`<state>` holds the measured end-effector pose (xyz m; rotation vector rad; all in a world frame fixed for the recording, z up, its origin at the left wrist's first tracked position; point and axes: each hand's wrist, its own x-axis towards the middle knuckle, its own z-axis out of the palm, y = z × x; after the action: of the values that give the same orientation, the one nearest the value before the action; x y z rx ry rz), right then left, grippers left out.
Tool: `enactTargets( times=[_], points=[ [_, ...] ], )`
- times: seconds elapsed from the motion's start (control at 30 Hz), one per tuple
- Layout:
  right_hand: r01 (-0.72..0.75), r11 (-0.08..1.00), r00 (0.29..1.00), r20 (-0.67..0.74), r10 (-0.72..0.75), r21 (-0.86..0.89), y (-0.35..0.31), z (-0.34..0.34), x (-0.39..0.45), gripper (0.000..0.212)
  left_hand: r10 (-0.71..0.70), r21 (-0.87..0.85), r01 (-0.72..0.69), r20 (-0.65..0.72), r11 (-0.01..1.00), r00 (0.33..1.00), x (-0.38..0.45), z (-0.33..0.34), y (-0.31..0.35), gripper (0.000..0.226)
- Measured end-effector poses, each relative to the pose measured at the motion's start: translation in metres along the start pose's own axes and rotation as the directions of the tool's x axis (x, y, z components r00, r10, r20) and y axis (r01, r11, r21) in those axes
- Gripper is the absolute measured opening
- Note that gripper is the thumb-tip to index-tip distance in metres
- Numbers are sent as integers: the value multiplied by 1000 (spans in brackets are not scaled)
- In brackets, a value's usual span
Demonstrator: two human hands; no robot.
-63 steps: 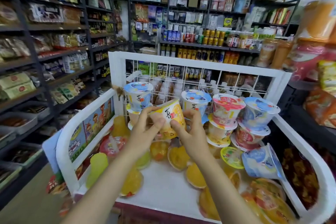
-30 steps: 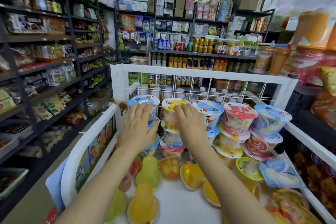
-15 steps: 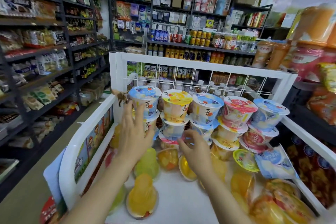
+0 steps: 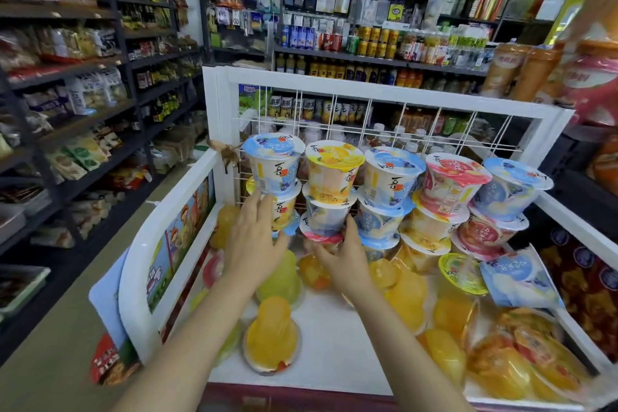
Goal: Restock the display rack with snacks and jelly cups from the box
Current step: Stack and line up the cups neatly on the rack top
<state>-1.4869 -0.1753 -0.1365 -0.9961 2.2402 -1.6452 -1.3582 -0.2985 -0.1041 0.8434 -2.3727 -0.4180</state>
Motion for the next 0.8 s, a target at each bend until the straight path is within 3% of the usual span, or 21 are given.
enactTargets(
  times=[0.37,0.5,0.63,0.7,0.8],
  points=[
    [34,999,999,36,-33,-21,-18,-7,-9,80,10,35,-12,69,999,998,-2,-7,-3,71],
    [91,991,994,65,-85,-98,-32,-41,-24,46,87,188,-93,39,978,995,-14,-16,12,68],
    [221,927,947,-162,-279,-303,-26,-105,-45,24,360,-3,-363,-124,932,925,-31,1,76,47],
    [219,896,895,-286,-342,-387,-13,-148,-53,24,444,-79,-450,-82,889,892,-40,21,117,44],
    [15,876,843,-466,-270,-481,15,-210,-63,39,499,-145,-486,72,862,863,-51,61,164,49]
  ],
)
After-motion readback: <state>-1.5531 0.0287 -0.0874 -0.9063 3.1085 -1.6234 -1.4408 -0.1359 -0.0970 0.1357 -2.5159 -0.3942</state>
